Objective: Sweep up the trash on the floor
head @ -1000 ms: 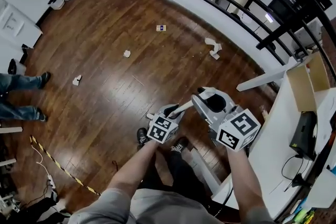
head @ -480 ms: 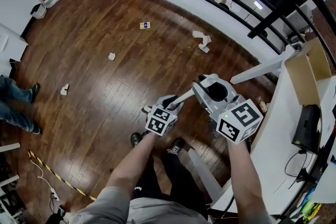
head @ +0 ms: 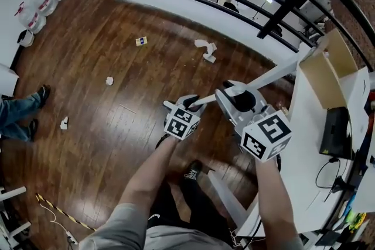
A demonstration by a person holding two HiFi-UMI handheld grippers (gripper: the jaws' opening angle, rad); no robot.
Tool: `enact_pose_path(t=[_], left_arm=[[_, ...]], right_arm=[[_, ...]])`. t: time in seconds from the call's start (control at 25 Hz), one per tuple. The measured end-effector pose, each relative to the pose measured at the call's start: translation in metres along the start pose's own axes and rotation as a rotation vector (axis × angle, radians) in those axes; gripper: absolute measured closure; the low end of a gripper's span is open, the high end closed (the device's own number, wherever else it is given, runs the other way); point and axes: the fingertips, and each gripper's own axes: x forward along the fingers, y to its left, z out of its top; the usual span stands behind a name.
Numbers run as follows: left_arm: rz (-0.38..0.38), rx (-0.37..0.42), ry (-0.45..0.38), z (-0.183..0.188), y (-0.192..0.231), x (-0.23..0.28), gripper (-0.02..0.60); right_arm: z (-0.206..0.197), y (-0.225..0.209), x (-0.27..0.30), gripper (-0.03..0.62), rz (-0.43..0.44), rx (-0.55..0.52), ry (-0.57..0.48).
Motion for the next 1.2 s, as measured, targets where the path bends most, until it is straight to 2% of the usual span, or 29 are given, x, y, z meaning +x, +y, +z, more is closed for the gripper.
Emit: enact_pose_path(t=[0.24,0.44,0.6,0.76,1.04,1.2], left_arm=[[-0.018,0.029,-0.015,0.027,0.014,0.004,0.44],[-0.033,0.034,-0.034,0.034,0.027,-0.042,0.44],[-0.012,0.058,-0.018,0.033,0.057,-0.111,0.443],[0.027,0.066,0.0,0.022,0.093,-0.199,0.443],[0.18,0.041,-0.024,0.009,0.167,-0.36,0.443],[0.292,-0.002,-0.051,-0.002,0.209,-0.439,0.443]], right_arm=[[0.016,0.012,0.008,0.499,-0.01,-0.079,0.005],[0.044,0.045,0.022,0.499,-0.003,-0.072,-0.003],[0.073,0.097,0.048,0.499,0.041,-0.051,-0.014],[0.099,0.171,0.078,0.499,0.087,-0.026,-0.031],[0.153,0.304,0.14,0.499,0.238,-0.067,-0.04],[0.175,0.376,0.177,0.499,0.386,-0.112,-0.053]])
